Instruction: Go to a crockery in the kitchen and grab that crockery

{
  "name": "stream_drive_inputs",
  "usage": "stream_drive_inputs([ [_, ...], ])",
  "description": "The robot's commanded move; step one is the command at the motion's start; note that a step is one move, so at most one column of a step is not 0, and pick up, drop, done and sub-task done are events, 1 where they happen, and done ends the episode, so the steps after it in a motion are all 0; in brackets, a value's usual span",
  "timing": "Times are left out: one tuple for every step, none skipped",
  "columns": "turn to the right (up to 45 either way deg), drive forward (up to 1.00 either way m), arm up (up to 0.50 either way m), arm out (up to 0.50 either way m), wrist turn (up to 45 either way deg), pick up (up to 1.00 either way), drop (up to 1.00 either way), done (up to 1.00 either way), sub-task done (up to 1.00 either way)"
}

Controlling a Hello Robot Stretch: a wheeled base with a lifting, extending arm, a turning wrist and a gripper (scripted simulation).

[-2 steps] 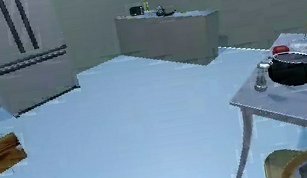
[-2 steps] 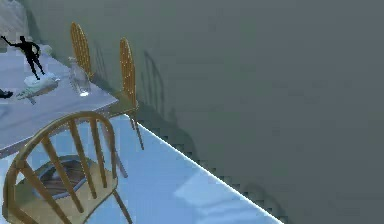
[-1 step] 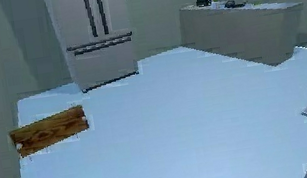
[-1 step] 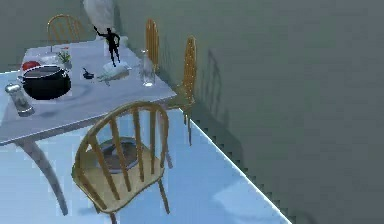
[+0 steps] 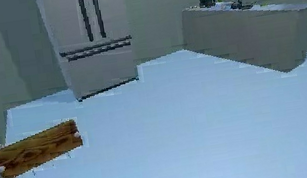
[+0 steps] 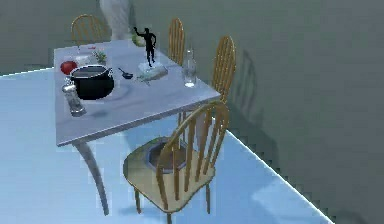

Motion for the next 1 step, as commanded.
stream_drive_inputs([
  [27.0,0.0,0.0,0.0,0.0,0.0,0.0,0.0,0.0],
])
